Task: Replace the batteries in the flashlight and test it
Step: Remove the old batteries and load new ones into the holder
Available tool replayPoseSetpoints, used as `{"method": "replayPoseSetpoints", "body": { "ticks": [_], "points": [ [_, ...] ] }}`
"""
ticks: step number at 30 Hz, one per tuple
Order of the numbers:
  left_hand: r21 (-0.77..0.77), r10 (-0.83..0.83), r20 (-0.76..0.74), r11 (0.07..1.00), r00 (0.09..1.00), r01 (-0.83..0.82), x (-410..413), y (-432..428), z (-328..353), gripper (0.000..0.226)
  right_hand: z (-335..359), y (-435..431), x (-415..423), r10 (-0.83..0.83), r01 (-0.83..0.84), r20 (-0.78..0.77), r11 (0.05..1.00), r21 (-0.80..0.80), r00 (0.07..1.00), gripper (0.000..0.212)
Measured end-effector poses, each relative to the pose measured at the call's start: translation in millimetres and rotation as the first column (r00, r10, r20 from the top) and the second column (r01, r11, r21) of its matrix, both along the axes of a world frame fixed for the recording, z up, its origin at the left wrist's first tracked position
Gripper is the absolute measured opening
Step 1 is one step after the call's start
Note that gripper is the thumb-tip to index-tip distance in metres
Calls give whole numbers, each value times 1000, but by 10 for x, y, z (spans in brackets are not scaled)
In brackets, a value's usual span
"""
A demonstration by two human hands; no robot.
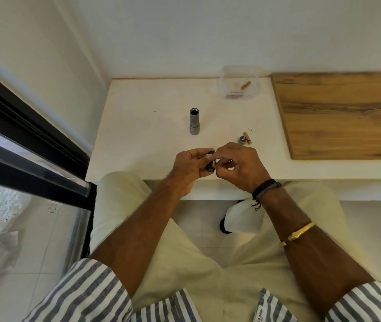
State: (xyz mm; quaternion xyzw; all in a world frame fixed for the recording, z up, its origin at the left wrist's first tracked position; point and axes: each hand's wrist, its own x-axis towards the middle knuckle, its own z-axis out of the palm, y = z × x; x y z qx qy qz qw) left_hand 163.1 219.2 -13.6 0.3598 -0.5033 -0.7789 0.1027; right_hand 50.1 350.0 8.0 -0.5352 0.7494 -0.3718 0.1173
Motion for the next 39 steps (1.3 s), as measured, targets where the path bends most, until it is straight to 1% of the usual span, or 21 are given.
{"method": "replayPoseSetpoints", "body": {
  "ticks": [6, 13, 15, 17, 19, 20, 23, 25, 27, 29, 31, 33, 35, 39],
  "points": [
    [40, 56, -1, 998, 998, -56, 1, -25, 3, 21, -20, -34, 0, 13, -14, -25, 998, -60, 1000, 23],
    [187, 133, -30, 974, 991, -125, -7, -30, -24, 16, -32, -45, -2, -65, 64, -20, 996, -64, 998, 13],
    [240, 152, -32, 961, 988, -140, -10, -33, -27, 17, -54, -46, -11, -110, 112, 21, 991, -72, 994, 12],
    [301, 177, -31, 940, 984, -160, -11, -36, -24, 20, -87, -45, -35, -188, 200, 110, 974, -105, 976, 9],
    [346, 196, -34, 922, 980, -172, -6, -36, -13, 23, -122, -37, -73, -292, 323, 221, 938, -122, 931, 8],
    [355, 198, -40, 919, 979, -171, -6, -36, -7, 25, -142, -30, -109, -346, 391, 288, 913, -115, 893, 8],
    [344, 171, -64, 929, 983, -139, -28, -28, 2, 28, -191, 25, -276, -471, 572, 492, 817, -71, 733, 9],
    [313, 144, -77, 943, 987, -113, -53, -19, -1, 30, -226, 69, -402, -518, 663, 564, 746, -71, 643, 9],
    [290, 127, -94, 952, 987, -95, -78, -11, -5, 30, -273, 97, -526, -584, 752, 589, 656, -64, 559, 12],
    [302, 128, -118, 949, 985, -88, -84, -4, -3, 30, -346, 110, -637, -664, 825, 582, 565, -21, 469, 15],
    [335, 140, -140, 938, 980, -86, -81, 1, 5, 30, -433, 104, -726, -721, 851, 548, 524, 30, 424, 13],
    [370, 162, -156, 924, 974, -94, -75, 2, 14, 27, -508, 81, -772, -759, 851, 493, 521, 66, 426, 9],
    [407, 195, -170, 907, 966, -111, -74, 4, 29, 24, -558, 56, -783, -784, 846, 431, 527, 80, 447, 10],
    [442, 223, -170, 888, 960, -128, -86, -6, 52, 31, -618, 12, -766, -823, 835, 278, 540, 109, 496, 11]
  ]
}}
